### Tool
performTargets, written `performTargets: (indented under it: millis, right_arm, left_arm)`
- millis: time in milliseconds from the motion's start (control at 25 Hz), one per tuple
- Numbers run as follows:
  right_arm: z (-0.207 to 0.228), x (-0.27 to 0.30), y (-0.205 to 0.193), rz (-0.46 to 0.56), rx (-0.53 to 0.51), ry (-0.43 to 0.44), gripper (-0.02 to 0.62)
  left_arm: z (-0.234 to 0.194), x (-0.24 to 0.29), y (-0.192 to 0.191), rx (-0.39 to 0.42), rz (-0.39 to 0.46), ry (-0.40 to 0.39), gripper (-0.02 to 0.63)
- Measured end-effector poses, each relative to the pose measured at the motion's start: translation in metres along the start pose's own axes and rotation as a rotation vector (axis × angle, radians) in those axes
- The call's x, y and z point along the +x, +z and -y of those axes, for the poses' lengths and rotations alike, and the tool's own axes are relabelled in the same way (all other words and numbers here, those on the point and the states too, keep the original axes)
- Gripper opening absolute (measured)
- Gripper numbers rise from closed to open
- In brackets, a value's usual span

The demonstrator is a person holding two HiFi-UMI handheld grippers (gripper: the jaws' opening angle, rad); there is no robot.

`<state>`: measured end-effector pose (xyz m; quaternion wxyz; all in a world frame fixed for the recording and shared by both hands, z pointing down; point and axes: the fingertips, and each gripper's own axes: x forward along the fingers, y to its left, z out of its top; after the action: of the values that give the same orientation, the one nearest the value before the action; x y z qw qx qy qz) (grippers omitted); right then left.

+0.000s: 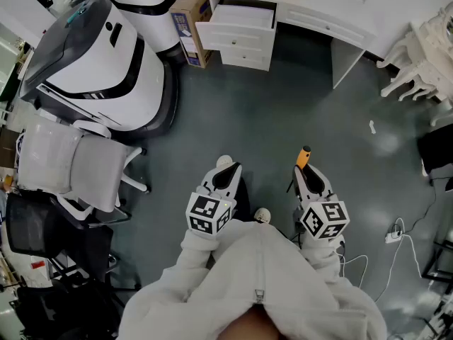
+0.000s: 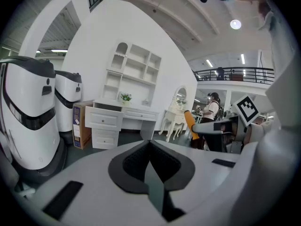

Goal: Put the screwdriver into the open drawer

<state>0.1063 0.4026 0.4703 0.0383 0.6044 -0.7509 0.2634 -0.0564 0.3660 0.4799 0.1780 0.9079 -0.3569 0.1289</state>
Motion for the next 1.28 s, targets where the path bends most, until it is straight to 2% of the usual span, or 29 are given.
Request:
performTargets:
  millis: [200, 440, 640, 840, 1080, 1280]
  right_arm:
    - [-0.02, -0.019, -0.001, 0.026, -0.016, 0.023, 0.11]
    - [-0.031, -0.019, 0.019, 0.056, -0.044, 0.037, 0.11]
    - [-0.037, -0.019, 0.018, 0.055, -0.025, 0.046, 0.11]
    - [-0.036, -0.027, 0.013, 0.052, -0.048, 0.055, 0.11]
    - [-0.031, -0.039, 0.002, 0.03, -0.04, 0.067, 0.11]
    - [-0.031, -0.046, -0.004, 0.022, -0.032, 0.079, 0.11]
  left_arm:
    - [0.009, -0.028, 0.003, 0.025, 0.048, 0.009, 0.017]
    - [0.007, -0.037, 0.028, 0.068, 0.089, 0.025, 0.015]
    - [0.009, -0.044, 0.019, 0.052, 0.072, 0.045, 0.015]
    - [0.016, -0.049, 0.01, 0.03, 0.075, 0.062, 0.015]
    - [0.041, -0.05, -0.002, 0.032, 0.062, 0.062, 0.015]
    - [0.046, -0.053, -0.007, 0.03, 0.05, 0.082, 0.015]
